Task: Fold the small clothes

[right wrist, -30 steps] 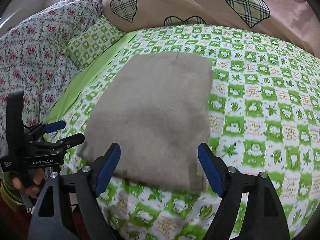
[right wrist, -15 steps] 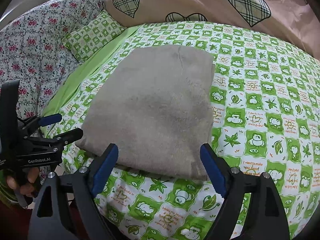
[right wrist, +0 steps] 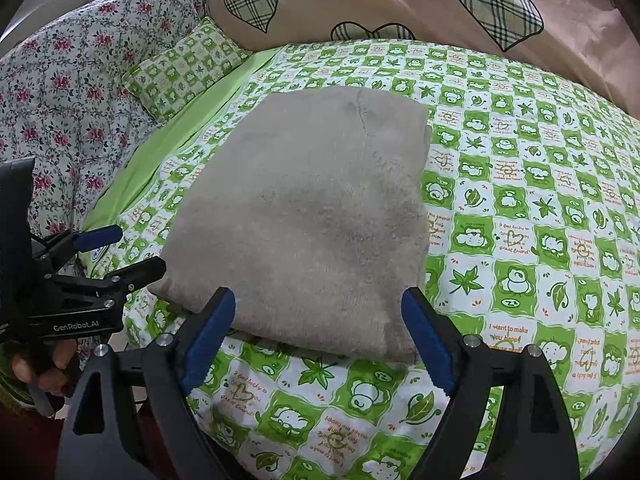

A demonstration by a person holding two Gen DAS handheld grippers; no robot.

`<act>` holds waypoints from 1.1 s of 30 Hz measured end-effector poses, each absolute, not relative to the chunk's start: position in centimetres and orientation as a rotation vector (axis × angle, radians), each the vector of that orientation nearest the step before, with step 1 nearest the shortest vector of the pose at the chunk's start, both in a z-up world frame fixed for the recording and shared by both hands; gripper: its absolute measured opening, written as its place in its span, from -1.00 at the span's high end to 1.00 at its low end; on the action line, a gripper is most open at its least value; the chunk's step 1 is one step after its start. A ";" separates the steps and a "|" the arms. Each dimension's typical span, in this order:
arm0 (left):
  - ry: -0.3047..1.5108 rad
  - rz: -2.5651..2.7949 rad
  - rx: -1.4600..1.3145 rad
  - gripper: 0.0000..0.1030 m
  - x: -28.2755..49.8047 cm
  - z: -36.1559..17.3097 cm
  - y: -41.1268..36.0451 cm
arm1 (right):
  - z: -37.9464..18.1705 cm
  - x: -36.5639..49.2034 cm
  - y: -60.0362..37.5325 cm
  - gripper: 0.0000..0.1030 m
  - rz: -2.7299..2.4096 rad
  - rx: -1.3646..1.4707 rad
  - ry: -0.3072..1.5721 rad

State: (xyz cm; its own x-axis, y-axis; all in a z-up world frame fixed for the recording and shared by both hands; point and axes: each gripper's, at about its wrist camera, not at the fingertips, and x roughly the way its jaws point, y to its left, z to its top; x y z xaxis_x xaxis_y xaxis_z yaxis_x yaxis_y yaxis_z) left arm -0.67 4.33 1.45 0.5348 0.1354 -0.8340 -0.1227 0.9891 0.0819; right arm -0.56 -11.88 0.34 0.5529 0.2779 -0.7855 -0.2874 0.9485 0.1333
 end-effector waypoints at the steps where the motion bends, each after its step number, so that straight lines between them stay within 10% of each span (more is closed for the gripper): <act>1: 0.996 0.153 0.013 -0.77 -0.7 1.5 4.3 | 0.3 -0.5 -11.9 -0.66 0.336 -0.012 0.927; 33: 0.991 0.139 0.005 -0.77 0.0 1.8 4.4 | 0.8 0.8 -10.7 -0.68 0.362 -0.046 0.933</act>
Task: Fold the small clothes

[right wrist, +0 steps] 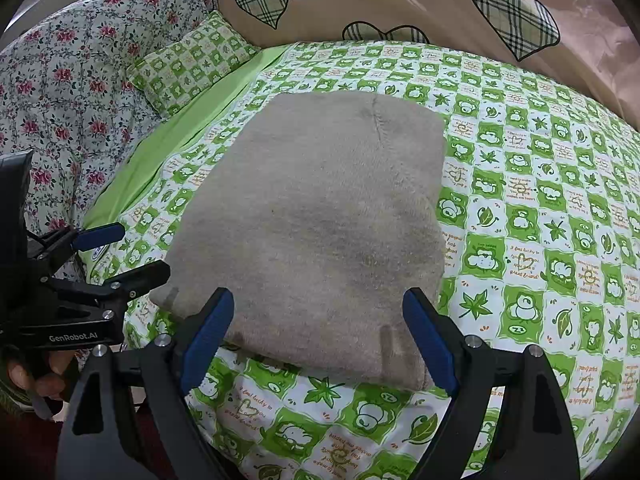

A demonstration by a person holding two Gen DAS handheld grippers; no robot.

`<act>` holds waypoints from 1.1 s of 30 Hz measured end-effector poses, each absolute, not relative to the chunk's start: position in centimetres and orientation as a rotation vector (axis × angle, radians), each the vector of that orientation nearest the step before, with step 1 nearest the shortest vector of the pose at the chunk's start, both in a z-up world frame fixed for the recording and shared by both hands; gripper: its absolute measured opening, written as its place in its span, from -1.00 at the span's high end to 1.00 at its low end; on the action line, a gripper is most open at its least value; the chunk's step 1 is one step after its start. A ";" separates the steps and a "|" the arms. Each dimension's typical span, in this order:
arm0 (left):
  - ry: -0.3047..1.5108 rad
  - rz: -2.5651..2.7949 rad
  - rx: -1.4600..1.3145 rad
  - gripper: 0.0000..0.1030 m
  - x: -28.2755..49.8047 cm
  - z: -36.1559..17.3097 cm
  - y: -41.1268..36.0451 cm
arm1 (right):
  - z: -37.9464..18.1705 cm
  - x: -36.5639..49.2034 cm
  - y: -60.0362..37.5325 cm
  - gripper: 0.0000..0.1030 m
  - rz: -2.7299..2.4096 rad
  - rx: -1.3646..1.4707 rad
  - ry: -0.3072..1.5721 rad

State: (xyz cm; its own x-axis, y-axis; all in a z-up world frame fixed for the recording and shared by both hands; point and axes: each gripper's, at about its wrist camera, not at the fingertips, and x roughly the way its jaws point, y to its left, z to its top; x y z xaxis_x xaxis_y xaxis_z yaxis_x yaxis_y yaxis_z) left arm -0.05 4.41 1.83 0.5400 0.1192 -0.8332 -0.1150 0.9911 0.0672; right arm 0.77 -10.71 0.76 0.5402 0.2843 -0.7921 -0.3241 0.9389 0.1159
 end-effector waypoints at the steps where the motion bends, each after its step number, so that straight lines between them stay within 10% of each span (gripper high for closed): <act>1: 0.990 0.139 0.005 -0.77 0.0 1.9 4.4 | 0.8 0.7 -10.7 -0.68 0.361 -0.048 0.932; 33: 0.976 0.134 0.007 -0.77 -0.3 2.4 3.9 | 1.1 1.0 -10.7 -0.70 0.364 -0.046 0.931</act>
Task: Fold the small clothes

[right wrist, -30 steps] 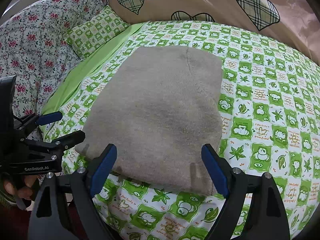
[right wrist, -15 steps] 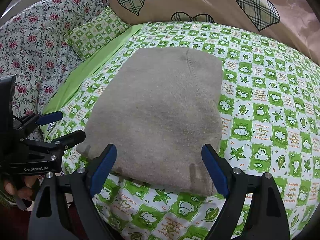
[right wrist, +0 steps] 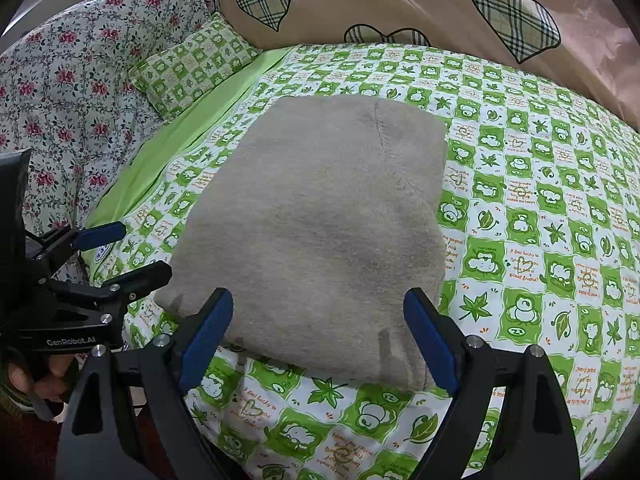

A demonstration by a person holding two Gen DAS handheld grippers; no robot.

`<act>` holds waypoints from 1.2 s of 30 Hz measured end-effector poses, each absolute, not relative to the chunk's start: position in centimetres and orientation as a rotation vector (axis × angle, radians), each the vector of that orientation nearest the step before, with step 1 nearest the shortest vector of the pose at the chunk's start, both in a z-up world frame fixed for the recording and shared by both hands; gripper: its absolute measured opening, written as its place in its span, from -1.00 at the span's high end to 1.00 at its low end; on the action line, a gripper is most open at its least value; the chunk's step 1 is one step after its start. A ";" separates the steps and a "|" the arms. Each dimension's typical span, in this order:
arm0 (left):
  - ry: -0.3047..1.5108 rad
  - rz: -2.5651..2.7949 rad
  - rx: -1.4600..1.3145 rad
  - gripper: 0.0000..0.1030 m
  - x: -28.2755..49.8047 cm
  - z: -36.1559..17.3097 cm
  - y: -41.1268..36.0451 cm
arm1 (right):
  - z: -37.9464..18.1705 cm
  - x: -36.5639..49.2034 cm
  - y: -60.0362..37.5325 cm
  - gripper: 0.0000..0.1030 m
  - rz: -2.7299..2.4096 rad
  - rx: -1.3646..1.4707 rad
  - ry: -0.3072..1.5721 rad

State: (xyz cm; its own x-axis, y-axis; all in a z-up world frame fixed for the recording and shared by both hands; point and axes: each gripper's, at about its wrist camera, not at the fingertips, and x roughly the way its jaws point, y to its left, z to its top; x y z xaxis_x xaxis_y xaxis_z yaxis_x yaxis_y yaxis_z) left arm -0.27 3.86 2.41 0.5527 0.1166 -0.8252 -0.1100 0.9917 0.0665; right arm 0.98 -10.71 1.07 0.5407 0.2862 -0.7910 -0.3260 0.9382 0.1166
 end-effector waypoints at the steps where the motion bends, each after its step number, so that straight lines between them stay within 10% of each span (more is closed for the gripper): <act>1: 0.977 0.133 0.007 -0.77 -0.3 2.5 3.8 | 1.1 0.9 -10.6 -0.70 0.362 -0.046 0.931; 36: 0.968 0.169 -0.011 -0.77 3.4 2.3 5.9 | 1.3 5.3 -11.6 -0.71 0.339 -0.025 0.924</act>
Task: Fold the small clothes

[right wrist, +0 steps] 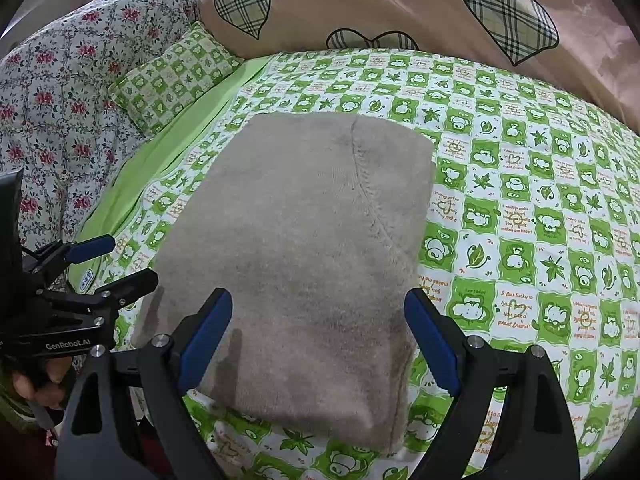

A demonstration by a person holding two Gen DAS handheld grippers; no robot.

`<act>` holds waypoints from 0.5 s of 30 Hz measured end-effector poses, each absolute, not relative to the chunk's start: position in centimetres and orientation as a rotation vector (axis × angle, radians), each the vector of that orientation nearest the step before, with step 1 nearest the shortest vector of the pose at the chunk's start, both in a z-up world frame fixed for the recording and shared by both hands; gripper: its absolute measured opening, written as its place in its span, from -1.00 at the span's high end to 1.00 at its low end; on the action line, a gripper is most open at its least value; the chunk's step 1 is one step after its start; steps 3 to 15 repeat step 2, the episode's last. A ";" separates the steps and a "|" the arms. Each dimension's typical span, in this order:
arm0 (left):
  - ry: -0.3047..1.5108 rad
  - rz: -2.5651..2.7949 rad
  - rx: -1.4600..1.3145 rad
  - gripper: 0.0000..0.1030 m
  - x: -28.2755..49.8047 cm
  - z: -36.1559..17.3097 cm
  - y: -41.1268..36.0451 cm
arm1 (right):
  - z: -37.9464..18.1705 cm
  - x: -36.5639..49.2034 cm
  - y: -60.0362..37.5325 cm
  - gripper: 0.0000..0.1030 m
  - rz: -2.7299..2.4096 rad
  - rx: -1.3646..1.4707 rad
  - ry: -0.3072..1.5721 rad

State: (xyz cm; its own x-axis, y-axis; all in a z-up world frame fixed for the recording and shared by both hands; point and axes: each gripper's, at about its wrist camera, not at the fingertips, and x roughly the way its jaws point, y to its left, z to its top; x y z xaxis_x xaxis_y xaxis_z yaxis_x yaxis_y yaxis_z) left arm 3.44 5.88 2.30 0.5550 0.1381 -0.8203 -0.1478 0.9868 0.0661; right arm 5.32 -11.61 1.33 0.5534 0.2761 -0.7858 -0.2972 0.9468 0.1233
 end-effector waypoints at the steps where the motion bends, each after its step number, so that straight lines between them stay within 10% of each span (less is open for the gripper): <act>1: 0.964 0.173 -0.012 -0.77 3.5 2.3 6.0 | 1.3 5.4 -11.6 -0.71 0.339 -0.023 0.923; 15: 0.962 0.176 -0.017 -0.77 3.6 2.3 6.2 | 1.2 5.5 -11.5 -0.72 0.336 -0.024 0.924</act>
